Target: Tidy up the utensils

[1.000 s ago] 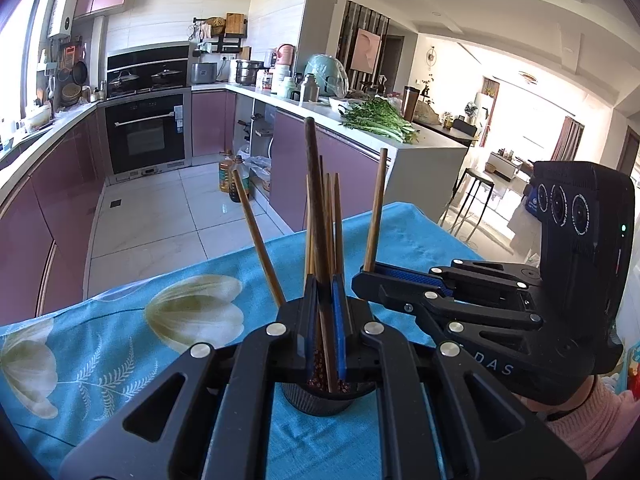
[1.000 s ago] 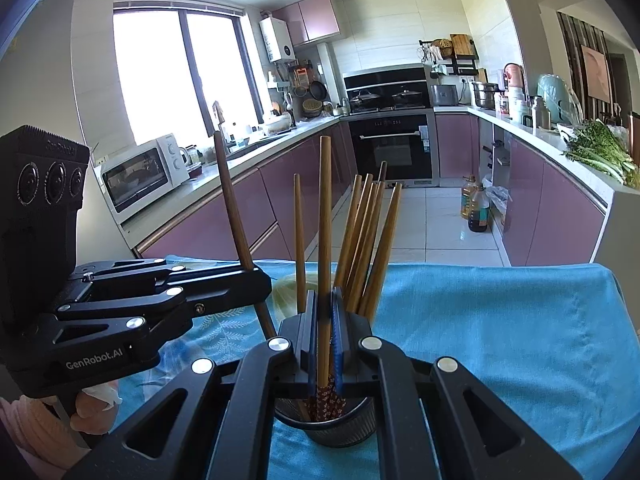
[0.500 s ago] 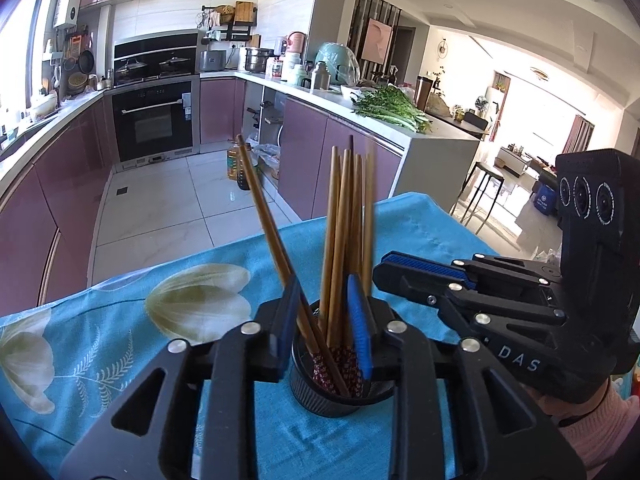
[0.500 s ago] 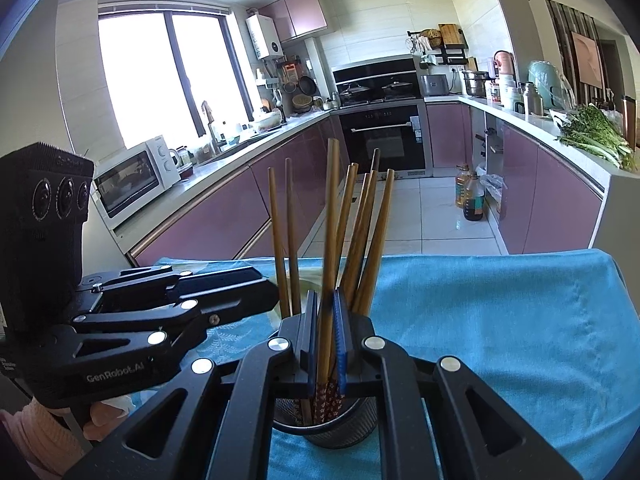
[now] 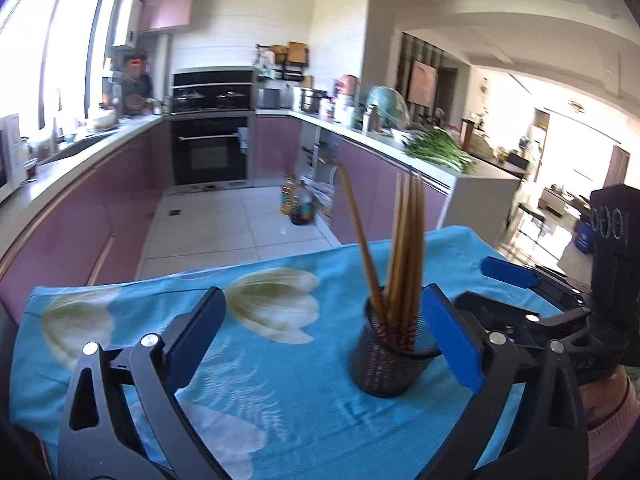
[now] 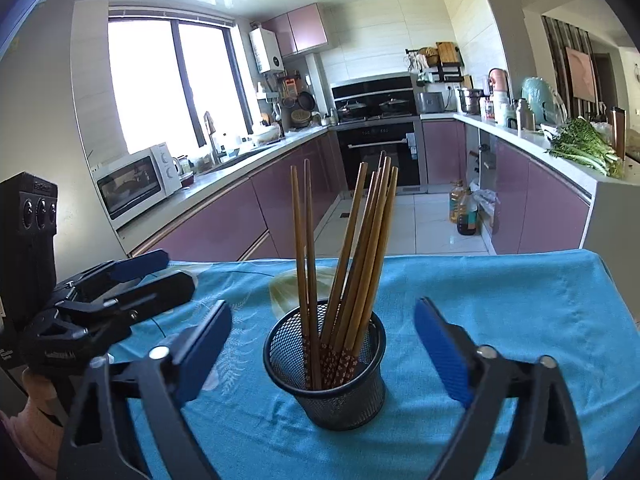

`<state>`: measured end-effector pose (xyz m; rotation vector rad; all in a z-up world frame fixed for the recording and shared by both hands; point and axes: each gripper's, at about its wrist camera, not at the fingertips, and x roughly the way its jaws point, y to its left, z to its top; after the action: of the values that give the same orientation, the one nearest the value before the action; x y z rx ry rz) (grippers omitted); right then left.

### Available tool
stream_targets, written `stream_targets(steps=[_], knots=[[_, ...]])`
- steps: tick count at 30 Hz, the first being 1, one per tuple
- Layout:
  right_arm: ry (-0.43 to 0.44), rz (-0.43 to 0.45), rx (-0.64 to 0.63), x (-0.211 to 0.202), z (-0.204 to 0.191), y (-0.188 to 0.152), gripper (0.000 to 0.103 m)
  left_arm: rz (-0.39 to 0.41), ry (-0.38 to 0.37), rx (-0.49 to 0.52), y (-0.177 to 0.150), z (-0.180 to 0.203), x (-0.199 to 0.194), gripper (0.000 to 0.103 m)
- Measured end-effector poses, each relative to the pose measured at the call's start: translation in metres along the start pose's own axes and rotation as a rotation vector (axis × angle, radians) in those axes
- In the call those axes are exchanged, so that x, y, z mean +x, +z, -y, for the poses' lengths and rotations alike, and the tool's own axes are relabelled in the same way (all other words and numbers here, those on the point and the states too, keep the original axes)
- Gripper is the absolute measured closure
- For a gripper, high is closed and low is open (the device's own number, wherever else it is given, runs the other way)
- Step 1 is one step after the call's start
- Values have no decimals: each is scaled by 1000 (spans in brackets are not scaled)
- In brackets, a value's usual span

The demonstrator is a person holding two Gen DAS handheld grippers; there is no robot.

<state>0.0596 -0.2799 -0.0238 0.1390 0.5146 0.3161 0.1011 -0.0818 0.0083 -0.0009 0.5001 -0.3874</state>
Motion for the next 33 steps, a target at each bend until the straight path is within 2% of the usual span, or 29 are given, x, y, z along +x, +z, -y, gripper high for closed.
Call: stream_targets(steps=[4,13,21,33], knots=[[-29,22,-41,-5,-12,-9,7,34,76,-30,-12,-16,-20,6],[-74,108,-56,-17,-27,-22,7,130,197,-50,-32,-30,-65,6],[-99,168,-76,-27,-40,-30,7,193,252,-35,-40,-26,-91,6],[-116,198,-96,-31,-48,-31,7,220,279,-44,-45,-24,-111,6]])
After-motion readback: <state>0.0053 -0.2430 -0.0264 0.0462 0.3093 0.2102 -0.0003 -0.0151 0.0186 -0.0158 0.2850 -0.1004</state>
